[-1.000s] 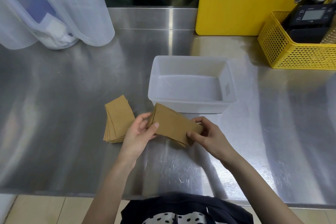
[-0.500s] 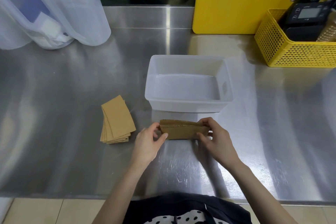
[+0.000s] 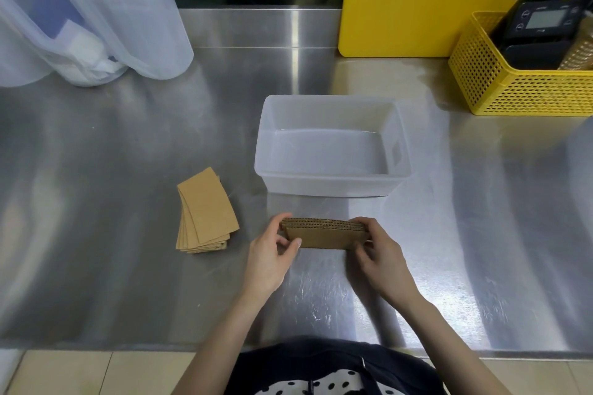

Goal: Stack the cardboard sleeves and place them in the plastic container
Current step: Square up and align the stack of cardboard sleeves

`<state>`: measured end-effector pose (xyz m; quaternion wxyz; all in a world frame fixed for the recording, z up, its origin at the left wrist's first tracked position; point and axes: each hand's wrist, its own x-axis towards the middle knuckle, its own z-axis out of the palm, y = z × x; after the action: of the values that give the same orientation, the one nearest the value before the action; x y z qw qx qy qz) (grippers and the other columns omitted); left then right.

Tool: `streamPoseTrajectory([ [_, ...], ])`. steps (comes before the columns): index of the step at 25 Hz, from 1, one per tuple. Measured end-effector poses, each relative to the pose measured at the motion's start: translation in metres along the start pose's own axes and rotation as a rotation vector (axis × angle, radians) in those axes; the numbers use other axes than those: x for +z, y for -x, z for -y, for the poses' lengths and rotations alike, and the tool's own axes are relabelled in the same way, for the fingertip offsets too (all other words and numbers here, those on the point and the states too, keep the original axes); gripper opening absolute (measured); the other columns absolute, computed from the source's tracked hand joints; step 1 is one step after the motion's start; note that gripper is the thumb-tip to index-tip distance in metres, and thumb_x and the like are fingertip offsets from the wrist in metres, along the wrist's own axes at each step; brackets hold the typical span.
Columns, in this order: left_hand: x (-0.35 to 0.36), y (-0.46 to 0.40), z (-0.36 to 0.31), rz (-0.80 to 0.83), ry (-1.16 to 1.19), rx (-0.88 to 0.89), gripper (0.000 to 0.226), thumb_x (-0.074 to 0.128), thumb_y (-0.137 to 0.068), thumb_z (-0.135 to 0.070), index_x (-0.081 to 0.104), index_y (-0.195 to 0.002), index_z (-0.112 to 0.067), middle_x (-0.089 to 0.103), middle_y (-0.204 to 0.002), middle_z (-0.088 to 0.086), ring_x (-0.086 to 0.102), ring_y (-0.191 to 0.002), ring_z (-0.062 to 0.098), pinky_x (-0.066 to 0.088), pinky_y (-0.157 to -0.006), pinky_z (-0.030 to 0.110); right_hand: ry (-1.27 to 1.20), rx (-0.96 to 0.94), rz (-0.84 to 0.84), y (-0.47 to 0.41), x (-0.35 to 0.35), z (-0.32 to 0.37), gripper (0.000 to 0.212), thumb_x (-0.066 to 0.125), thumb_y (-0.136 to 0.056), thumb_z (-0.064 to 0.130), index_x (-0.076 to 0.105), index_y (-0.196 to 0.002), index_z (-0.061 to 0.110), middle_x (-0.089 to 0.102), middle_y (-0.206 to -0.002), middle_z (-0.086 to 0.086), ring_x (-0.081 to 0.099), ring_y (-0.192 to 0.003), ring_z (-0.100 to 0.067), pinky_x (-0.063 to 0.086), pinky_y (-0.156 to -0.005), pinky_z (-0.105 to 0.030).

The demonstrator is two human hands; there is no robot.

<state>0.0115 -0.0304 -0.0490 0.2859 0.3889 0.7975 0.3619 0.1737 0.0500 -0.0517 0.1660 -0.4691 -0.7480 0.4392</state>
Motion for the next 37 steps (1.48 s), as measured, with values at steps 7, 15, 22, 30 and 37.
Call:
streamPoseTrajectory([
  [7, 0.005, -0.004, -0.004, -0.083, -0.002, 0.009, 0.028, 0.055, -0.085, -0.015, 0.054, -0.112, -0.011, 0.062, -0.075, 0.003, 0.060, -0.067, 0.019, 0.042, -0.066, 0.020, 0.034, -0.053, 0.021, -0.001, 0.006, 0.007, 0.050, 0.039, -0.087, -0.005, 0.035, -0.134, 0.011, 0.054, -0.126, -0.011, 0.053, -0.107, -0.023, 0.030, -0.076, -0.006],
  [15, 0.007, -0.005, 0.002, -0.071, -0.008, 0.001, 0.024, 0.055, -0.085, -0.013, 0.058, -0.109, -0.010, 0.062, -0.070, 0.005, 0.054, -0.058, 0.016, 0.035, -0.055, 0.013, -0.031, -0.006, 0.010, -0.002, 0.009, 0.005, 0.054, 0.037, -0.089, -0.003, 0.024, -0.139, 0.012, 0.055, -0.098, 0.001, 0.055, -0.084, -0.013, 0.034, -0.069, -0.001],
  [22, 0.001, -0.008, 0.001, -0.052, -0.016, 0.011, 0.024, 0.056, -0.084, -0.013, 0.058, -0.107, -0.005, 0.061, -0.070, 0.006, 0.053, -0.060, 0.016, 0.031, -0.057, 0.016, -0.041, 0.014, -0.078, -0.007, 0.001, 0.002, 0.026, 0.048, -0.088, 0.004, 0.051, -0.112, 0.012, 0.062, -0.089, -0.002, 0.061, -0.084, -0.019, 0.040, -0.070, 0.000],
  [30, 0.003, -0.009, 0.006, 0.009, -0.047, -0.008, 0.020, 0.054, -0.085, -0.014, 0.057, -0.101, -0.001, 0.062, -0.070, 0.006, 0.057, -0.066, 0.021, 0.036, -0.055, 0.017, -0.016, 0.032, -0.044, -0.008, 0.001, 0.002, 0.018, 0.047, -0.089, 0.006, 0.050, -0.106, 0.009, 0.063, -0.086, -0.003, 0.063, -0.089, -0.026, 0.044, -0.074, -0.025],
  [37, -0.007, -0.008, 0.001, 0.040, -0.078, 0.015, 0.021, 0.055, -0.085, -0.021, 0.055, -0.093, -0.002, 0.053, -0.063, -0.003, 0.046, -0.052, 0.008, 0.036, -0.053, 0.020, -0.045, 0.013, -0.027, -0.012, -0.005, 0.006, 0.019, 0.048, -0.086, 0.006, 0.045, -0.094, 0.023, 0.067, -0.085, -0.006, 0.064, -0.085, -0.026, 0.044, -0.069, -0.018],
])
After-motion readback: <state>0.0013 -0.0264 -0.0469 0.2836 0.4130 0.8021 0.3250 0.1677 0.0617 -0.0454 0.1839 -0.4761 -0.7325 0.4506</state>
